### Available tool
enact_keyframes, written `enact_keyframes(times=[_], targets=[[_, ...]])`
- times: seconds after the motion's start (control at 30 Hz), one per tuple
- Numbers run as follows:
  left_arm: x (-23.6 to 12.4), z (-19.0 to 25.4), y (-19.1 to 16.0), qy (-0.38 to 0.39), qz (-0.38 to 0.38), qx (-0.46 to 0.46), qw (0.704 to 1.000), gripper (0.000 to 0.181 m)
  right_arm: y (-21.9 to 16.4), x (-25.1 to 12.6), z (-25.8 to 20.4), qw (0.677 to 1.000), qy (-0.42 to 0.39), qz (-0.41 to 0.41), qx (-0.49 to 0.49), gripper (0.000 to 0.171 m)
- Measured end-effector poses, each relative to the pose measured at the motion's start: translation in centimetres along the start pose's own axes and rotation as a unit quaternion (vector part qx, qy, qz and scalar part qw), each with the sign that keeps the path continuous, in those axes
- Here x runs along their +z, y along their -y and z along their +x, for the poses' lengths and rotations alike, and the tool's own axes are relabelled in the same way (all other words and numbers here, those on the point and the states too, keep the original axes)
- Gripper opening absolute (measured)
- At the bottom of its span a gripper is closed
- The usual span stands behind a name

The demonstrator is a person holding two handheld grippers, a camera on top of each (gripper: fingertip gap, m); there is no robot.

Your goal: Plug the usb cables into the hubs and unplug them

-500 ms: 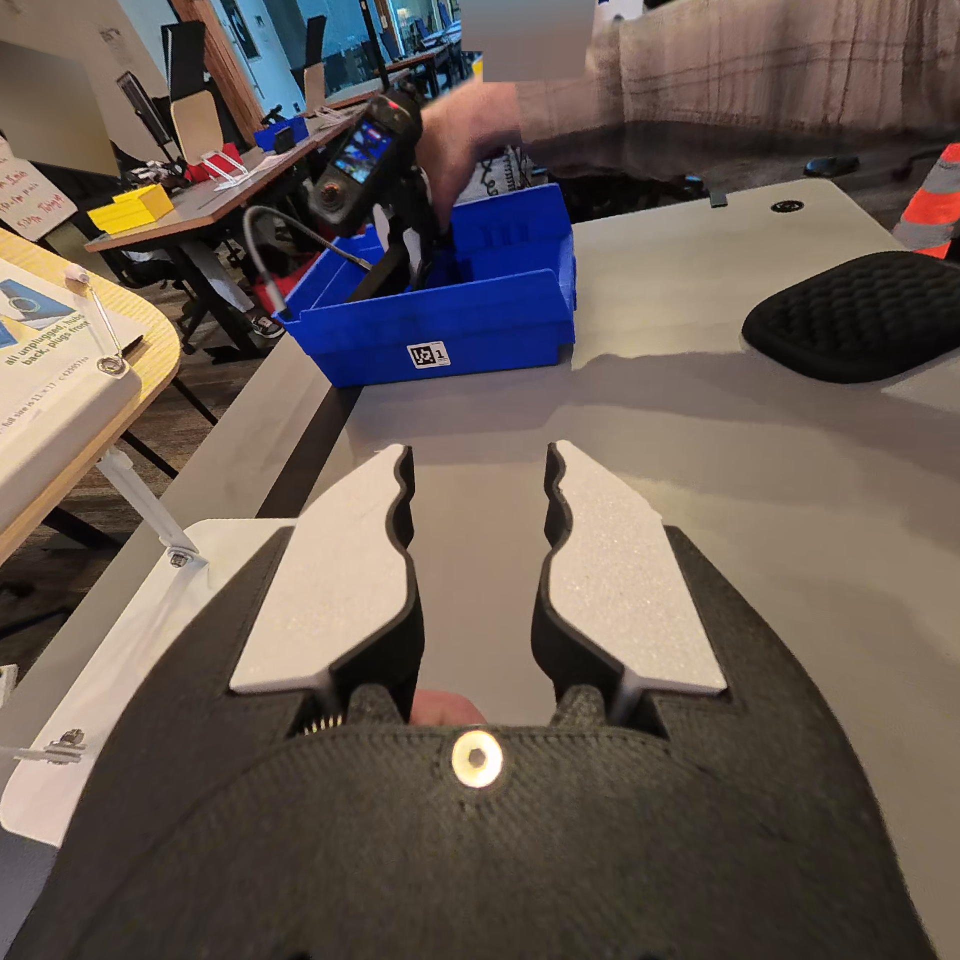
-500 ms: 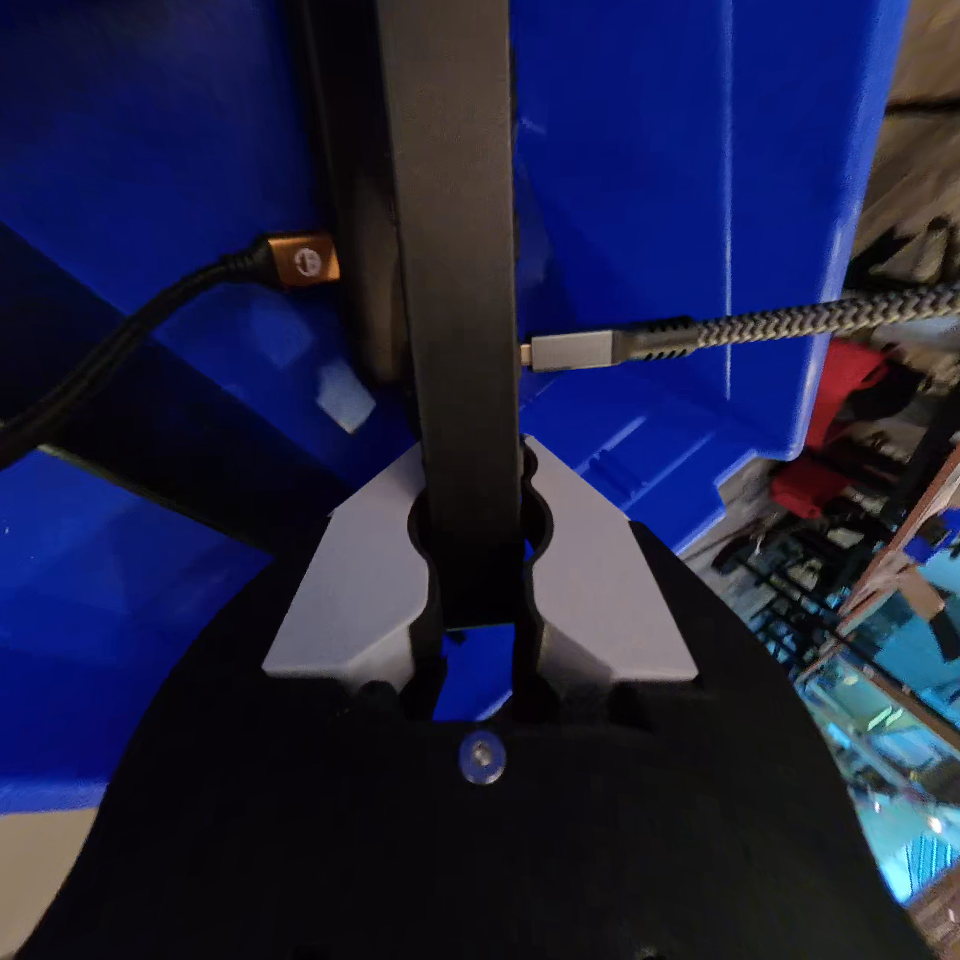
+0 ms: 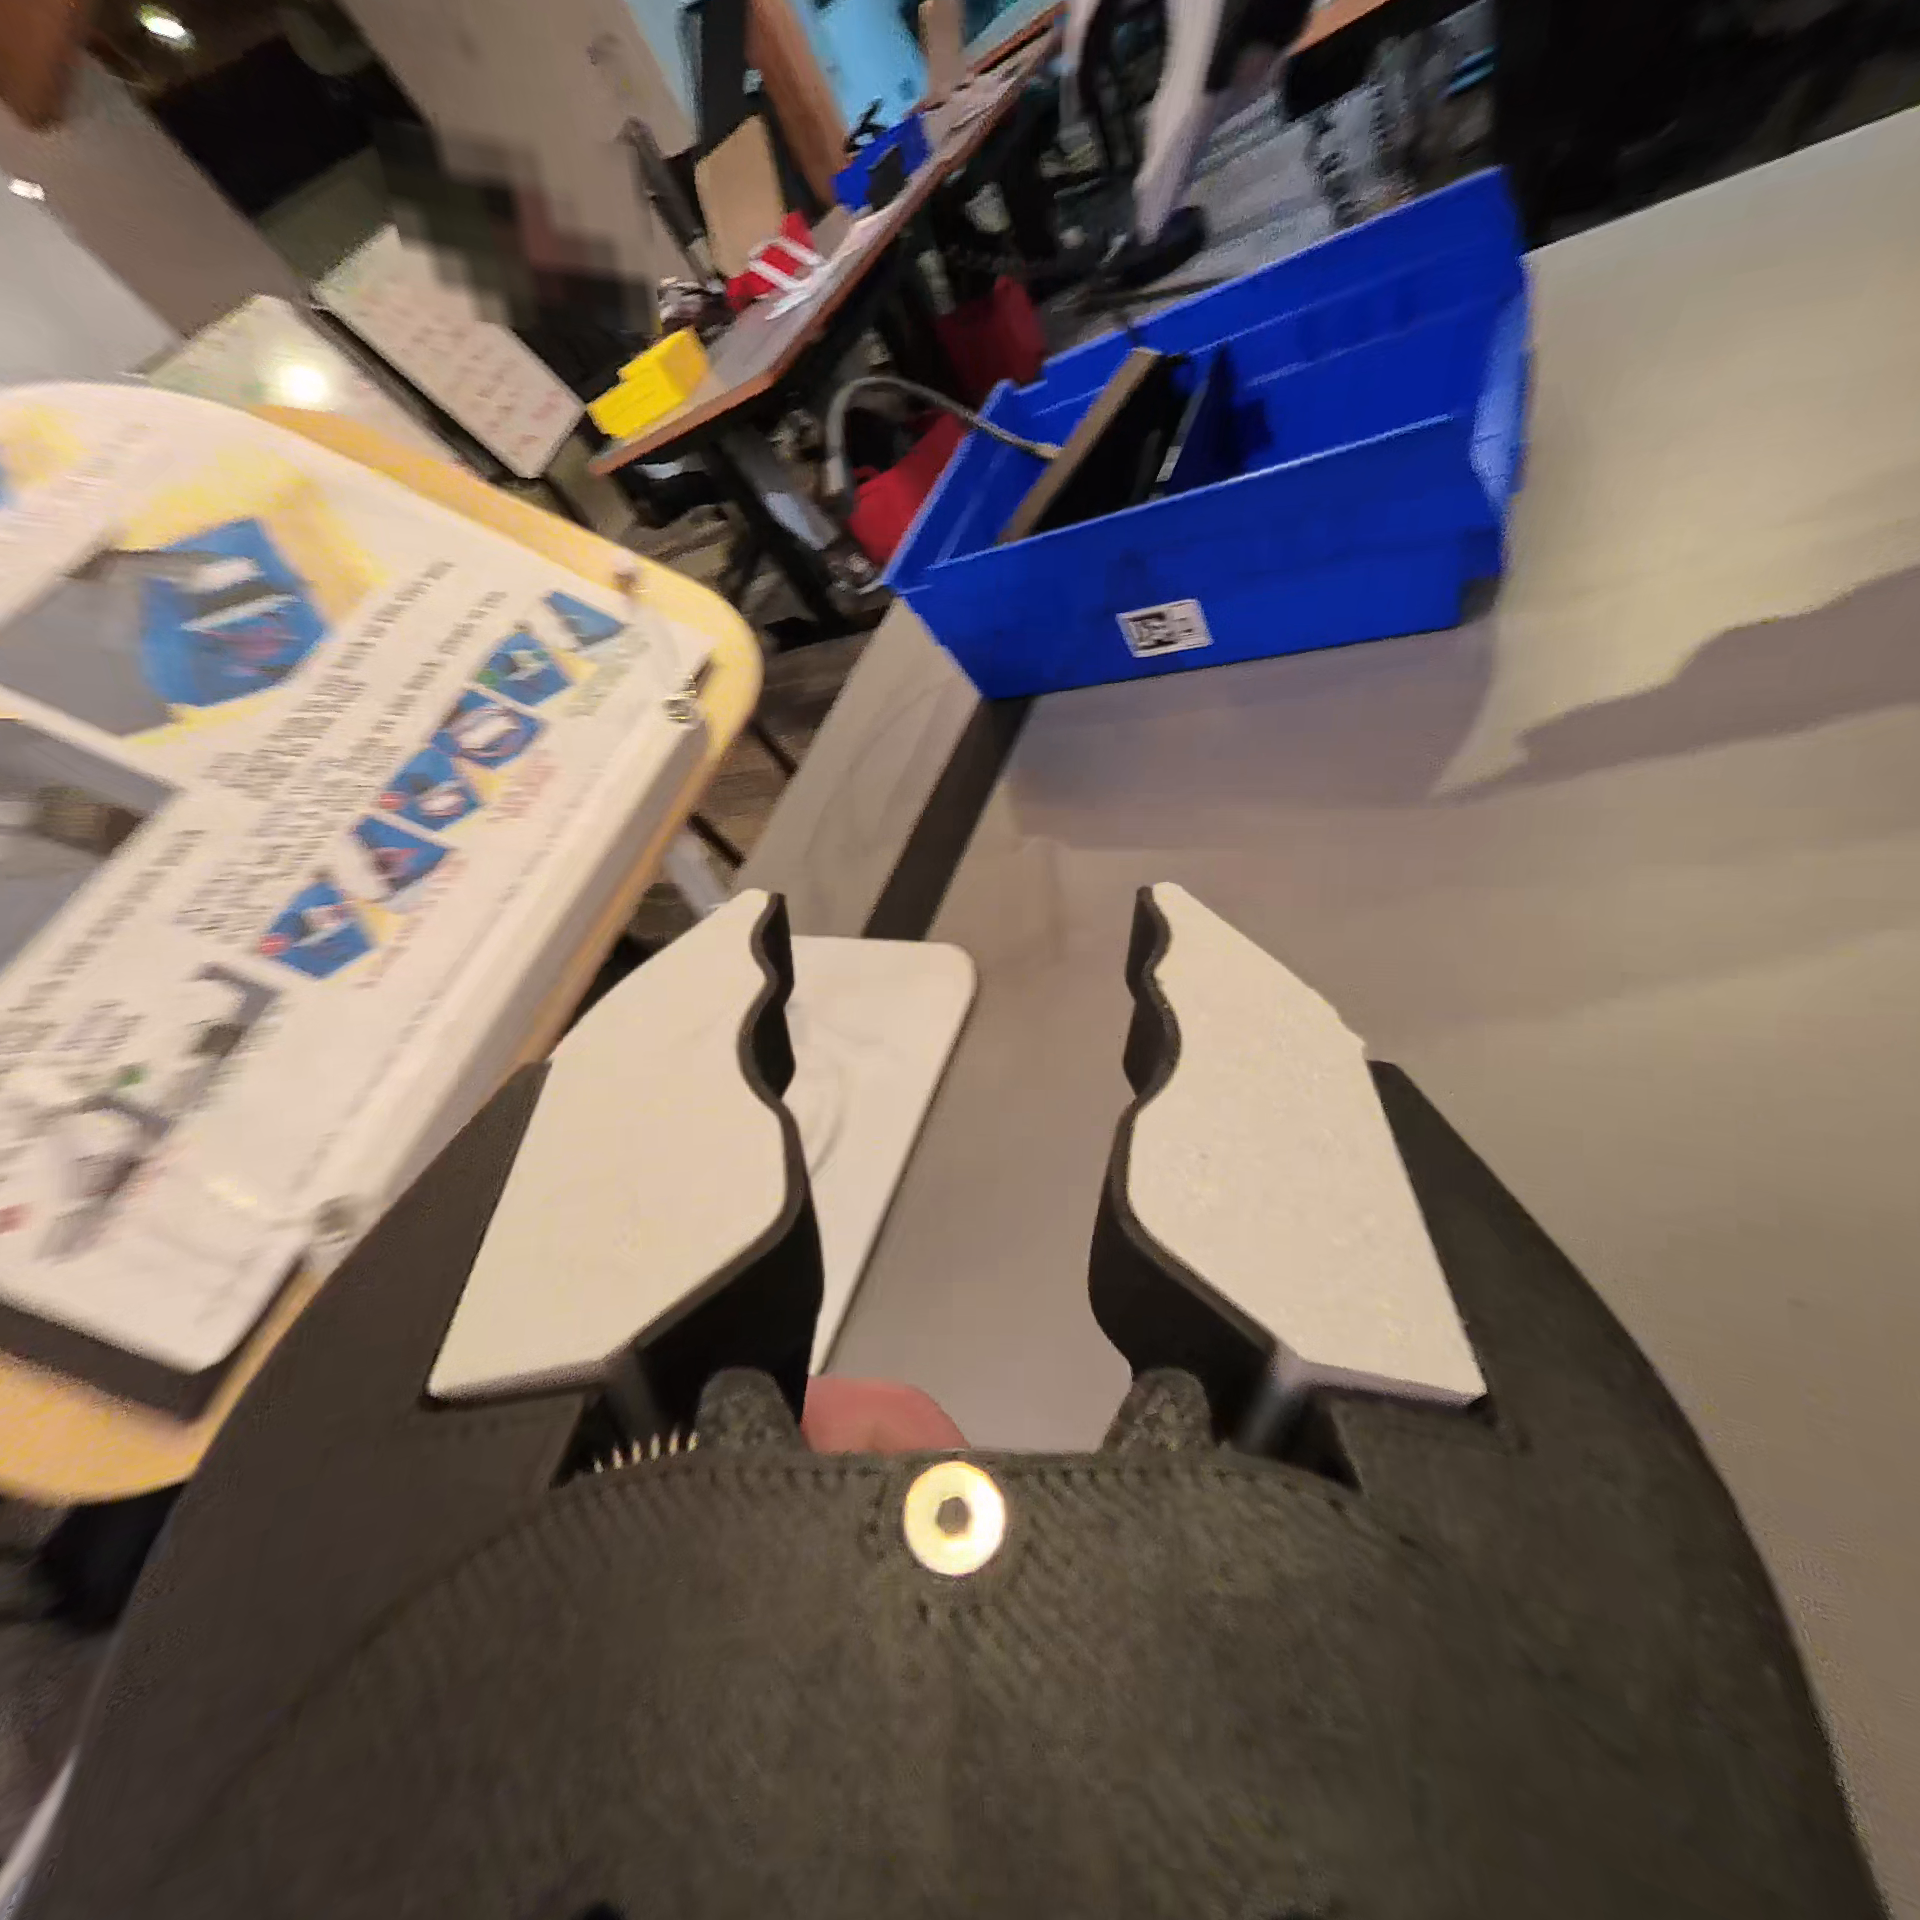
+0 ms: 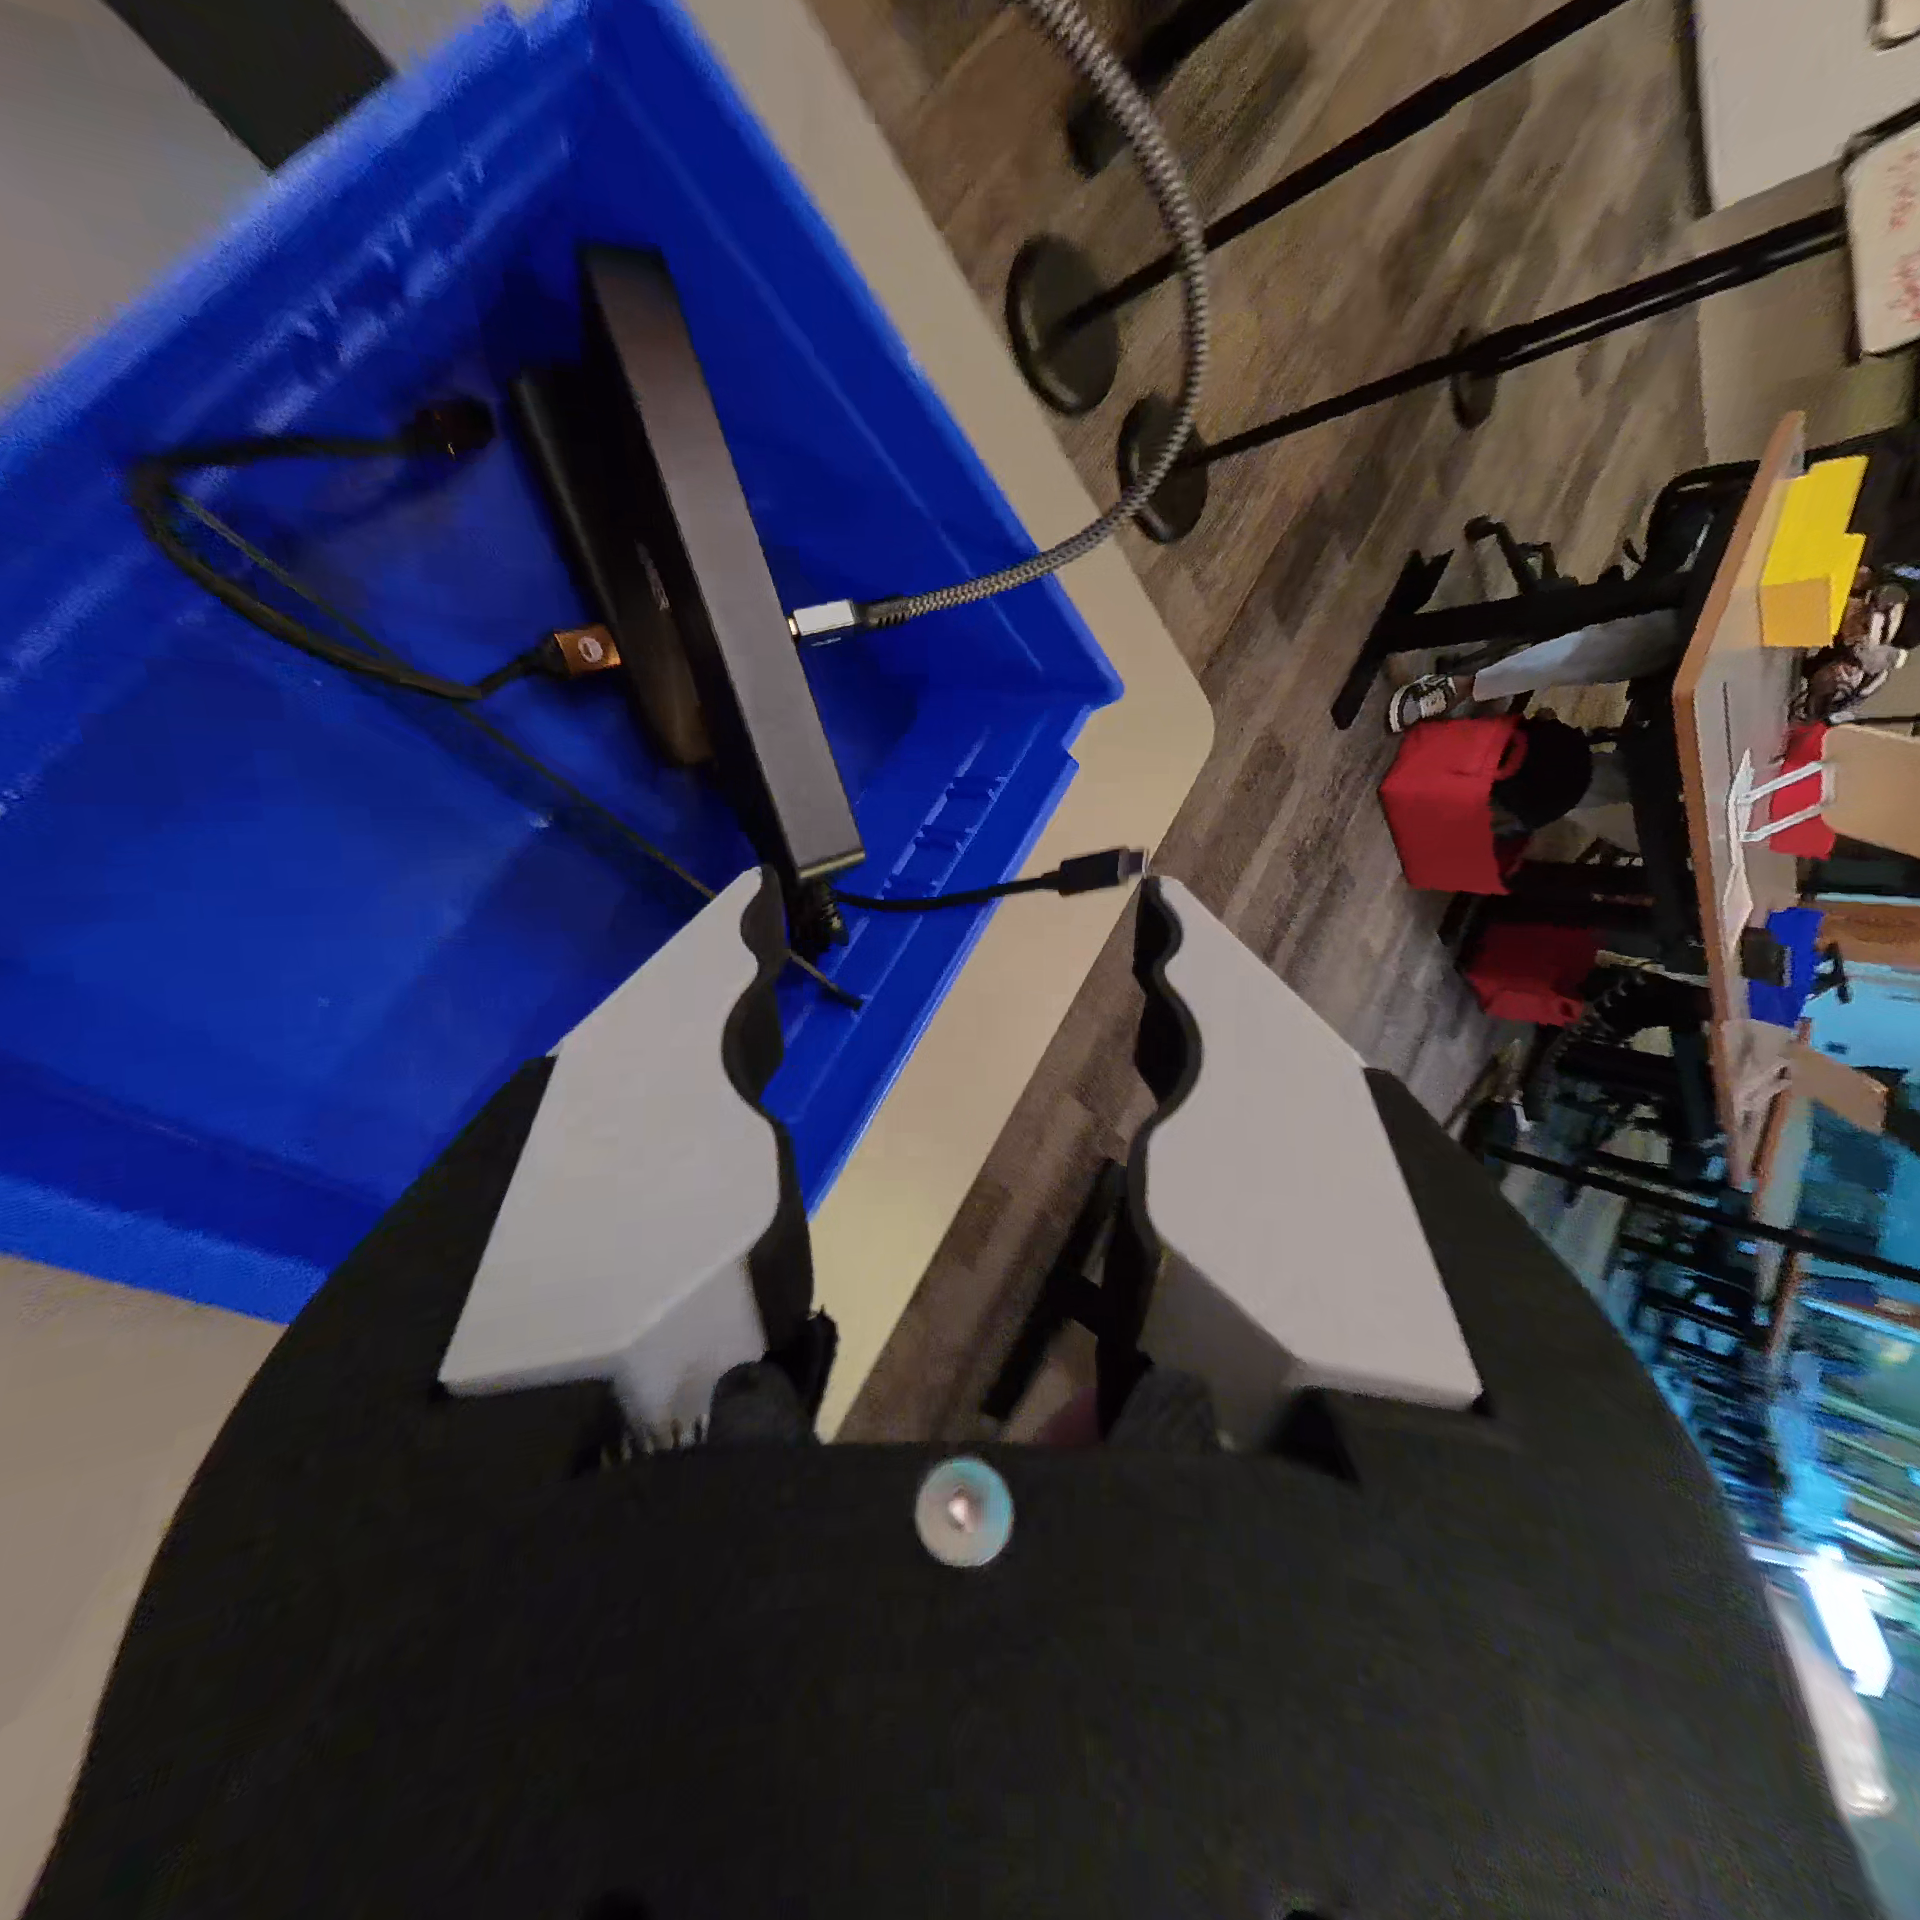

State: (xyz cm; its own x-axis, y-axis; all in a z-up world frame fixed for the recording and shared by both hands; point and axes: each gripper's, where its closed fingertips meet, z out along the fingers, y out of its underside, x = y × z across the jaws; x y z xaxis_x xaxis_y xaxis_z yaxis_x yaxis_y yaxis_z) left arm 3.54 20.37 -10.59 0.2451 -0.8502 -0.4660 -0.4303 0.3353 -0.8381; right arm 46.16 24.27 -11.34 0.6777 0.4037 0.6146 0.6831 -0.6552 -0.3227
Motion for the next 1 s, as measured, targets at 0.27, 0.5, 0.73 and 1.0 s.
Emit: enact_keyframes(times=[0.27,0.5,0.73,1.0], targets=[[-9.1,-9.8,-1.3,0.182,-0.086,0.032,0.979,0.075,-5.3,-4.0,-0.5,0.991,-0.035,0.054,0.119,0.069],[-19.4,-17.4,-12.7,0.288,-0.250,-0.096,0.919,0.086,-10.0,-0.5,-4.8,0.978,0.067,0.050,0.192,0.080],[-26.9,-18.2,-27.3,0.313,-0.395,-0.238,0.830,0.101,-11.2,1.8,-7.0,0.963,0.132,0.058,0.228,0.087],[-26.9,-14.0,-35.0,0.222,-0.426,-0.361,0.799,0.081,-12.2,4.6,-8.2,0.955,0.158,0.033,0.249,0.076]])
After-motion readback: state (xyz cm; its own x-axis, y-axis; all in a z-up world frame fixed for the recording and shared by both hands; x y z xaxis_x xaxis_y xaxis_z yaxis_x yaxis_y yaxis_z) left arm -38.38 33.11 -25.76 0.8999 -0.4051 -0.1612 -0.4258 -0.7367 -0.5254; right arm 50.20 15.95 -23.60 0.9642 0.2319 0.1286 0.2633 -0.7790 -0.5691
